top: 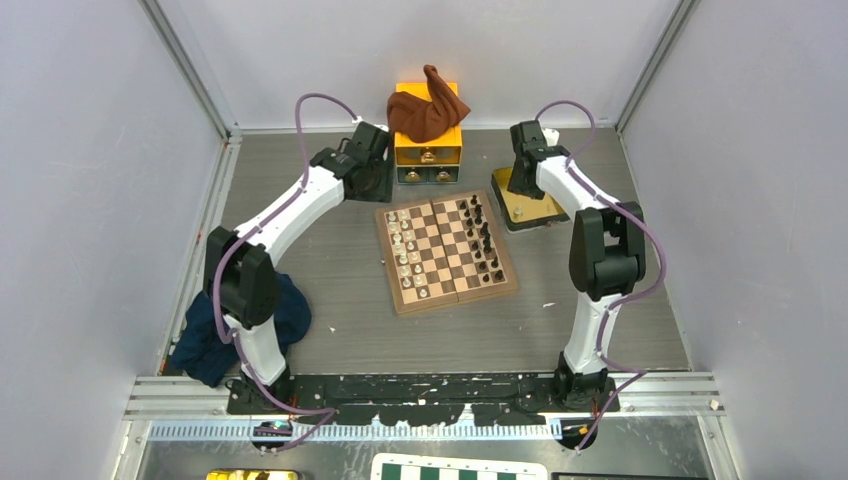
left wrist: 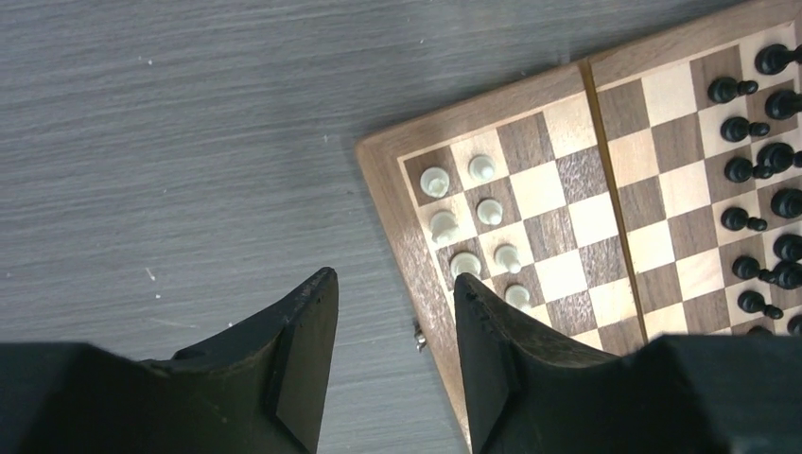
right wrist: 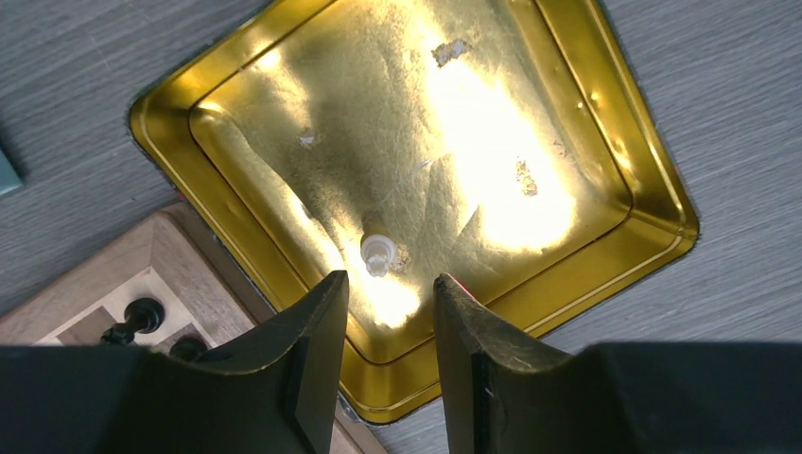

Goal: Set up the chess pieces on the board
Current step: Pick up the chess piece from the storage box.

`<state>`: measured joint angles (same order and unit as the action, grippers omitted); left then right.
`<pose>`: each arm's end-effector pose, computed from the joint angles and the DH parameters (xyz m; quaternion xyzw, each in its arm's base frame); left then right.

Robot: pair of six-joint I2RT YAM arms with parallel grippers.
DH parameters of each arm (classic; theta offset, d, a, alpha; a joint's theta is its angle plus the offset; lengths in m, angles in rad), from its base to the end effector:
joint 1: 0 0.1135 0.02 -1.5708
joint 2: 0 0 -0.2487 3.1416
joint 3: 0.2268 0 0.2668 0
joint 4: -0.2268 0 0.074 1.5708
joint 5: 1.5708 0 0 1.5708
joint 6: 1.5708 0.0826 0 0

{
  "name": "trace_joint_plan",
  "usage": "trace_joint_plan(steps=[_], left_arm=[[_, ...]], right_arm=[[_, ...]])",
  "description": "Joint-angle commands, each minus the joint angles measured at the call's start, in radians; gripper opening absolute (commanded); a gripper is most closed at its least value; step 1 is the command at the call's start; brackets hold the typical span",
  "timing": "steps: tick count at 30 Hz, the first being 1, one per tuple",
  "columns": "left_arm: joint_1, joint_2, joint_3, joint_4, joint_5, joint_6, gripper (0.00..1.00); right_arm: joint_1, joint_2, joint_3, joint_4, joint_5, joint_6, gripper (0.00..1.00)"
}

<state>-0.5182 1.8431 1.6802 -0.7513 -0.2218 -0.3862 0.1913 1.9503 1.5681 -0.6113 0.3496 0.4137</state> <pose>0.3977 -0.2059 0.2476 0.0264 0.9411 -0.0458 0.3340 0.4555 0.0594 0.1762 0.1540 0.9327 -0.0756 0.3173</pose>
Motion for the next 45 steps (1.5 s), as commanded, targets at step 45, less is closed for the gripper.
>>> trace_joint_plan(steps=[45], left_arm=[[0.004,-0.117,-0.102,0.04,-0.04,-0.002,0.53]], right_arm=[[-0.025,0.103,-0.008,0.085,-0.049,0.037,0.29]])
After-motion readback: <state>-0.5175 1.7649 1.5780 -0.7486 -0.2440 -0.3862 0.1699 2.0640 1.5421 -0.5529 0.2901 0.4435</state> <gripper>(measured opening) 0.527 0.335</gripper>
